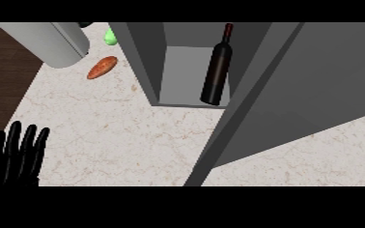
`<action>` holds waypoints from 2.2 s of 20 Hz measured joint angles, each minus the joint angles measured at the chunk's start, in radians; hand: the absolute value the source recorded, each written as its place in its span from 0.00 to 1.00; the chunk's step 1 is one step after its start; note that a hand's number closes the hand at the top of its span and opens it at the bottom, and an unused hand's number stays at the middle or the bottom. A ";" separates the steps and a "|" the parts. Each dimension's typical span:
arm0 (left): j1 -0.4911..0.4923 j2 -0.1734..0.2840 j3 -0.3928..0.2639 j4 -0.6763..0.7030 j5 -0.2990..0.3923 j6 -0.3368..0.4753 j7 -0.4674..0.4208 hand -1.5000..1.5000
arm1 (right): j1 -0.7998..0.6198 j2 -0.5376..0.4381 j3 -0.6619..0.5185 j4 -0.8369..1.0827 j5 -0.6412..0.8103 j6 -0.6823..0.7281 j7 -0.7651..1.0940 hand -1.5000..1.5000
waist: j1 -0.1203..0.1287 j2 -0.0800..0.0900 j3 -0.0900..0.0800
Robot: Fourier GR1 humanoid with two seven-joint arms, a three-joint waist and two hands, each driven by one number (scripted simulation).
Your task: Pick up the wine, place it into the cabinet and close the cabinet
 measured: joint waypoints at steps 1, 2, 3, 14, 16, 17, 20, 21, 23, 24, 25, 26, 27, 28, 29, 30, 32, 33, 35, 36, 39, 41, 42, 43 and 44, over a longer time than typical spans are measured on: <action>0.008 0.009 0.015 0.003 0.010 -0.017 -0.003 0.00 | -0.040 0.007 0.018 0.022 0.006 -0.036 -0.002 1.00 | 0.002 0.001 0.000; 0.013 0.018 0.033 0.004 0.026 -0.035 -0.002 0.00 | -0.079 0.009 0.031 0.035 0.006 -0.073 0.002 1.00 | 0.003 0.001 0.000; 0.018 0.028 0.053 0.000 0.043 -0.052 0.000 0.00 | -0.114 -0.007 0.035 0.041 0.003 -0.108 0.002 1.00 | 0.005 0.002 0.000; 0.084 0.111 0.217 0.020 0.163 -0.243 -0.011 0.00 | -0.640 0.045 -0.033 0.389 -0.162 -0.388 -0.012 1.00 | 0.039 0.010 0.001; 0.094 0.115 0.237 0.028 0.176 -0.268 -0.016 0.00 | -0.748 0.051 -0.078 0.480 -0.216 -0.401 -0.021 1.00 | 0.042 0.012 0.001; 0.095 0.122 0.250 0.024 0.185 -0.277 -0.010 0.00 | -0.796 0.052 -0.091 0.530 -0.242 -0.415 -0.037 1.00 | 0.044 0.013 0.002; 0.105 0.140 0.294 0.017 0.218 -0.304 0.005 0.00 | -0.927 0.056 -0.130 0.678 -0.315 -0.429 -0.092 1.00 | 0.049 0.015 0.002; 0.104 0.144 0.306 0.019 0.225 -0.306 0.011 0.00 | -0.967 0.057 -0.138 0.730 -0.340 -0.430 -0.113 1.00 | 0.048 0.016 0.003; 0.101 0.154 0.331 0.032 0.245 -0.327 0.020 0.00 | -1.047 0.058 -0.181 0.829 -0.395 -0.409 -0.140 1.00 | 0.047 0.019 0.003; 0.095 0.155 0.340 0.040 0.253 -0.339 0.021 0.00 | -1.076 0.058 -0.198 0.870 -0.439 -0.392 -0.153 1.00 | 0.047 0.020 0.003; 0.089 0.160 0.353 0.049 0.264 -0.348 0.026 0.00 | -1.097 0.058 -0.209 0.904 -0.485 -0.365 -0.156 1.00 | 0.049 0.022 0.003; 0.080 0.165 0.362 0.056 0.269 -0.353 0.030 0.00 | -1.116 0.058 -0.215 0.930 -0.537 -0.335 -0.148 1.00 | 0.051 0.025 0.003; 0.076 0.167 0.365 0.056 0.272 -0.355 0.033 0.00 | -1.131 0.058 -0.219 0.957 -0.587 -0.298 -0.139 1.00 | 0.055 0.027 0.003; 0.074 0.168 0.370 0.054 0.274 -0.356 0.035 0.00 | -1.135 0.059 -0.222 0.985 -0.631 -0.251 -0.135 1.00 | 0.057 0.029 0.003; 0.070 0.171 0.378 0.059 0.280 -0.362 0.038 0.00 | -1.140 0.059 -0.220 1.012 -0.675 -0.207 -0.132 1.00 | 0.058 0.030 0.003; 0.065 0.172 0.381 0.056 0.280 -0.358 0.042 0.00 | -1.150 0.059 -0.227 1.047 -0.714 -0.161 -0.128 1.00 | 0.055 0.030 0.003; 0.066 0.177 0.398 0.051 0.289 -0.360 0.053 0.00 | -1.175 0.059 -0.247 1.128 -0.784 -0.094 -0.134 1.00 | 0.052 0.028 0.004; 0.072 0.178 0.411 0.060 0.299 -0.374 0.055 0.00 | -1.187 0.059 -0.261 1.169 -0.811 -0.078 -0.145 1.00 | 0.049 0.027 0.004; 0.085 0.182 0.434 0.055 0.311 -0.380 0.068 0.00 | -1.204 0.059 -0.294 1.257 -0.824 -0.035 -0.185 1.00 | 0.040 0.024 0.004; 0.082 0.183 0.443 0.057 0.313 -0.375 0.074 0.00 | -1.219 0.059 -0.305 1.295 -0.815 -0.027 -0.209 1.00 | 0.033 0.023 0.004; 0.082 0.179 0.461 0.062 0.316 -0.372 0.082 0.00 | -1.246 0.060 -0.339 1.408 -0.769 0.003 -0.303 1.00 | 0.025 0.021 0.001; 0.080 0.183 0.483 0.066 0.332 -0.382 0.092 0.00 | -1.256 0.060 -0.345 1.463 -0.744 0.025 -0.361 1.00 | 0.027 0.014 0.000; 0.080 0.188 0.494 0.068 0.339 -0.387 0.098 0.00 | -1.258 0.060 -0.347 1.481 -0.737 0.034 -0.384 1.00 | 0.028 0.010 -0.002; 0.081 0.192 0.501 0.068 0.344 -0.391 0.105 0.00 | -1.256 0.060 -0.343 1.493 -0.730 0.037 -0.404 1.00 | 0.029 0.006 -0.003; 0.080 0.189 0.501 0.072 0.340 -0.395 0.103 0.00 | -1.255 0.060 -0.341 1.502 -0.729 0.045 -0.420 1.00 | 0.029 0.002 -0.005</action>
